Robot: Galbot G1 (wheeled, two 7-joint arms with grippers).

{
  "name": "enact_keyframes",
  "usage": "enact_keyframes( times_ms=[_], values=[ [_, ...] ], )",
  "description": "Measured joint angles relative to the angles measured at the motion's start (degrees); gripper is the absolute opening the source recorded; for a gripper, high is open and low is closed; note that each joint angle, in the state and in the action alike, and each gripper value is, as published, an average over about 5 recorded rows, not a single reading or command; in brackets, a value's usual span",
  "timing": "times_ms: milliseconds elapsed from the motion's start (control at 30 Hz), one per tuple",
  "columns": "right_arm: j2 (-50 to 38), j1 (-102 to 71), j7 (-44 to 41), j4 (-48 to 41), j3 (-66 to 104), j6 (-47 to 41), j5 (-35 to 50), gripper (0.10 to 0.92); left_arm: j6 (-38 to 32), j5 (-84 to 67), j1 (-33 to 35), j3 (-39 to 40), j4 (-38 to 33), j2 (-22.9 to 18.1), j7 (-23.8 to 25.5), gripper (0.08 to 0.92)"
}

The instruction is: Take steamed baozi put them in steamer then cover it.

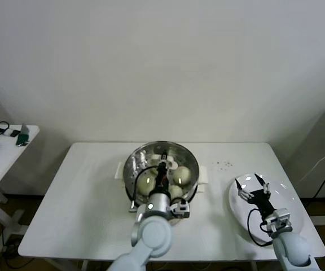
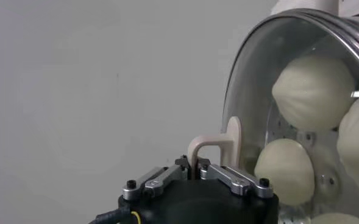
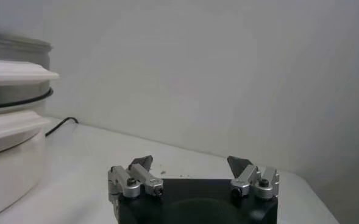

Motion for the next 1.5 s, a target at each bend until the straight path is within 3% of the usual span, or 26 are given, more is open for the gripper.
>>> enact_keyframes(
  times_ms=[1067, 1233, 1500],
  values=[
    [0.72, -0.23, -0.90, 0.09, 0.40, 0.14, -0.27, 0.823, 0.42, -1.64, 0.44, -0.23, 1.35, -0.05, -2.38, 0.149],
    [0.64, -0.21, -0.97, 0.15, 0.77, -0.15, 0.23, 0.823, 0.80, -2.86, 0.45, 0.08, 0.43, 0.54, -1.52, 0.234],
    [0.28, -0.46, -1.41, 0.12, 1.07, -1.09, 1.10, 0.823, 1.58, -5.31, 1.46, 0.57, -2.85, 2.61, -1.45, 0.493]
  ],
)
